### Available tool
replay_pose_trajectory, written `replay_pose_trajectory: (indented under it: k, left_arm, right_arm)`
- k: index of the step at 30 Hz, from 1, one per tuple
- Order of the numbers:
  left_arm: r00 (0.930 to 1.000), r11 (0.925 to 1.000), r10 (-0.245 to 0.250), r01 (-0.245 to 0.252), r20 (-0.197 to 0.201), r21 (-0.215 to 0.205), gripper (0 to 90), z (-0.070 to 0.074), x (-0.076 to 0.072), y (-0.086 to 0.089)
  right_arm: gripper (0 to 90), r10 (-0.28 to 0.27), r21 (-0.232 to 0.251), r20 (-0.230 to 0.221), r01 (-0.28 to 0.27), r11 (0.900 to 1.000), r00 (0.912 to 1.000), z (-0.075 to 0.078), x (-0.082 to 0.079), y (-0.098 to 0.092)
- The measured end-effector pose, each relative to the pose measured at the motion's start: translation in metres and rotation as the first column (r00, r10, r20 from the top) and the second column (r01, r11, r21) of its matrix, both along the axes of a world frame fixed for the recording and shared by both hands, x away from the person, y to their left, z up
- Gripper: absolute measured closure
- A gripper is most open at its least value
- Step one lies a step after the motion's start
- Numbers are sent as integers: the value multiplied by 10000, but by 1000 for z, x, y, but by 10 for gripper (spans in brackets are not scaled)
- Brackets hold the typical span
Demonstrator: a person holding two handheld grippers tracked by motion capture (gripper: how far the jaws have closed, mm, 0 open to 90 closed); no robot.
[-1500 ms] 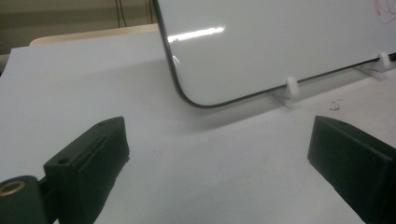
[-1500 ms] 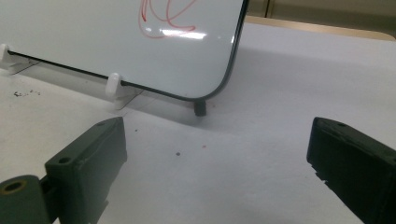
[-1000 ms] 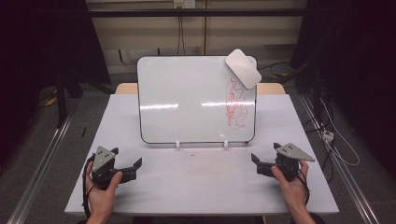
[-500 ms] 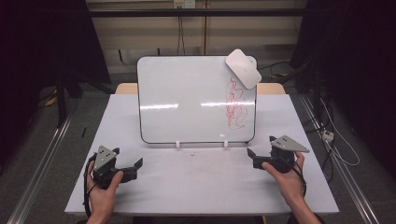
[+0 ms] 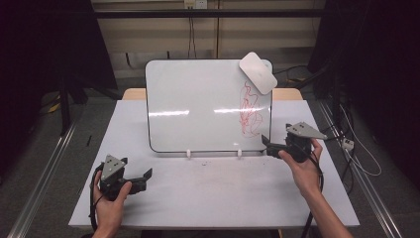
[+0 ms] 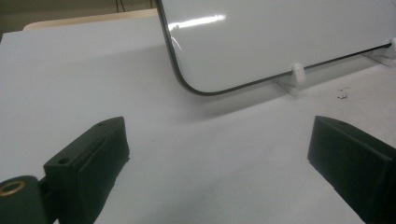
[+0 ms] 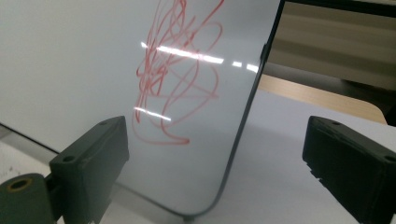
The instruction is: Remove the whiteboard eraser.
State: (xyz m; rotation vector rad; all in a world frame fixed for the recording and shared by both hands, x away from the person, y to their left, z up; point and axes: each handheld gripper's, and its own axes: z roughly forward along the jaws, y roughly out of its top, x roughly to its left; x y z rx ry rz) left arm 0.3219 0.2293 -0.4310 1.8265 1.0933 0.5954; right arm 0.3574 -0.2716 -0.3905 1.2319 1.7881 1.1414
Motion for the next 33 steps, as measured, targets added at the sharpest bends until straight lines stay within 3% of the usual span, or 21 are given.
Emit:
replay_pose_trajectory:
  k: [5, 12, 15, 19, 20, 26, 33]
  left_arm:
    - [10000, 10000, -7, 7, 31, -2, 51, 0, -1, 1]
    - [10000, 10000, -5, 5, 78, -69, 51, 1, -2, 4]
    - [10000, 10000, -49, 49, 33, 5, 51, 0, -2, 4]
    - [10000, 10000, -18, 18, 35, -26, 51, 0, -2, 4]
    - [10000, 10000, -16, 16, 38, -21, 51, 0, -2, 4]
    - [10000, 10000, -98, 98, -6, 8, 51, 0, -2, 3]
    - [10000, 10000, -67, 67, 26, 23, 52, 0, -2, 4]
  right_arm:
    - [72, -32, -235, 366, 41, 9997, 9993, 18, 13, 2]
    - [89, 99, -323, 287, -89, 9994, 9995, 46, 34, 5]
    - [104, 94, -582, 351, -73, 9983, 9993, 54, 43, 6]
    - [144, 91, -1298, 431, -35, 9915, 9990, 61, 51, 10]
    - [117, 248, -1402, 384, -191, 9899, 9990, 63, 53, 11]
    - [93, 539, -1822, 270, -481, 9821, 9982, 77, 68, 17]
    - [139, 455, -2368, 575, -307, 9711, 9973, 98, 89, 22]
